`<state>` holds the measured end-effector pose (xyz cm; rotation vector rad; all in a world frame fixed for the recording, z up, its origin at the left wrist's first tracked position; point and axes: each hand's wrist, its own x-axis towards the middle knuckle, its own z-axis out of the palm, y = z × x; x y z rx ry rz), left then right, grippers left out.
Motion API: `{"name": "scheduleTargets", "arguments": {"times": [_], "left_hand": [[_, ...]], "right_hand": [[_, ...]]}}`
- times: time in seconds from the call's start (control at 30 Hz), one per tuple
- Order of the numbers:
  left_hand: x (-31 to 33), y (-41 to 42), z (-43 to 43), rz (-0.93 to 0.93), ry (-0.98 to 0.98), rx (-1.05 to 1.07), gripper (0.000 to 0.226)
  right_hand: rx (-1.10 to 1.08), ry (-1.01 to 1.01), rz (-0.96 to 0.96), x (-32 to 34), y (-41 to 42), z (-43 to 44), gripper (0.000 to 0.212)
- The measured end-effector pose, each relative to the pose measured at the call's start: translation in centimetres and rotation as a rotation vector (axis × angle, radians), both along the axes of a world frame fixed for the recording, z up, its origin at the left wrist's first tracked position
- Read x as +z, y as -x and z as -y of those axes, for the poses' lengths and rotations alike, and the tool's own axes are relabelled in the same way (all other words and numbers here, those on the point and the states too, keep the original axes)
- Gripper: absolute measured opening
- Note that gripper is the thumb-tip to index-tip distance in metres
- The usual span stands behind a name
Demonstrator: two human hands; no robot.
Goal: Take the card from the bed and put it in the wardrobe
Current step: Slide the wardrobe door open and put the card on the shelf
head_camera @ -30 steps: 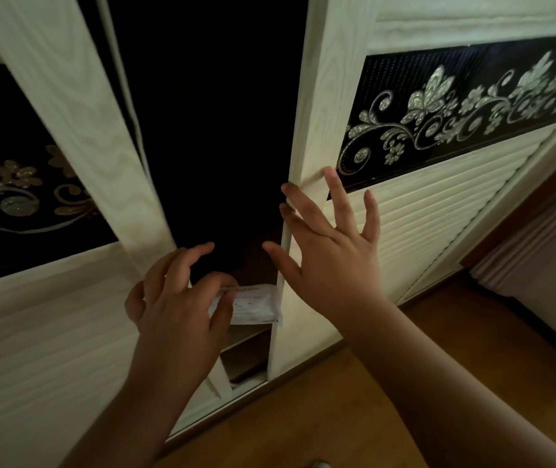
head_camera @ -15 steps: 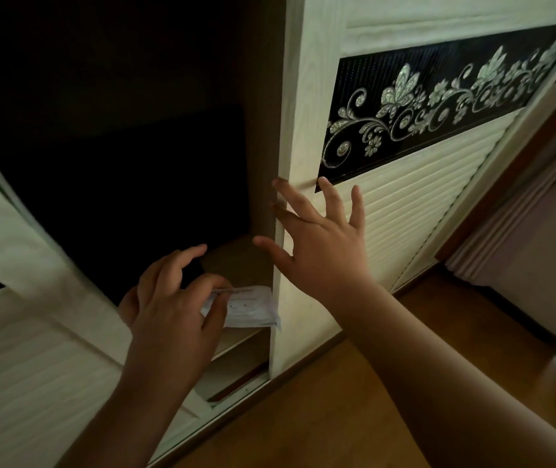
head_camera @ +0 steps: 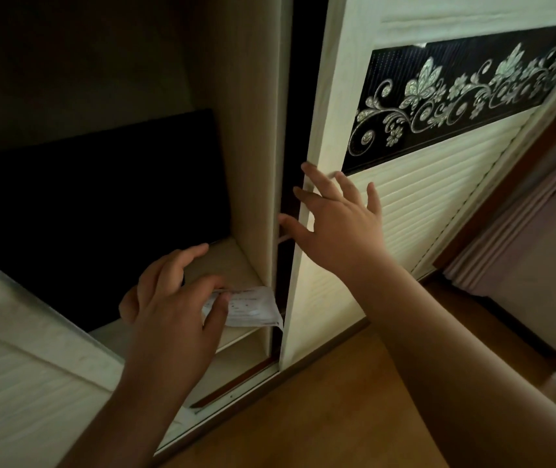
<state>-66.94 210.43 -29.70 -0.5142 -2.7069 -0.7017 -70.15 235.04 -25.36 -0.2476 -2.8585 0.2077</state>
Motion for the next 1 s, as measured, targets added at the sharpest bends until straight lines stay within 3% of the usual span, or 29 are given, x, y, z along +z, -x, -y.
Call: {"name": "scheduleTargets", "arguments": {"times": [0.37, 1.0], "left_hand": [[0.6, 1.7, -4.4, 0.012, 0.003, -0.071, 0.006], [1.5, 12.2, -12.2, 0.043, -0.074, -0.38, 0.004]], "right_hand": [[-0.116, 0.023, 0.078, -0.6, 1.2, -5.7, 0.079], [-0.373, 0.142, 0.079, -0.8, 4.3, -11.3, 0.082]]}}
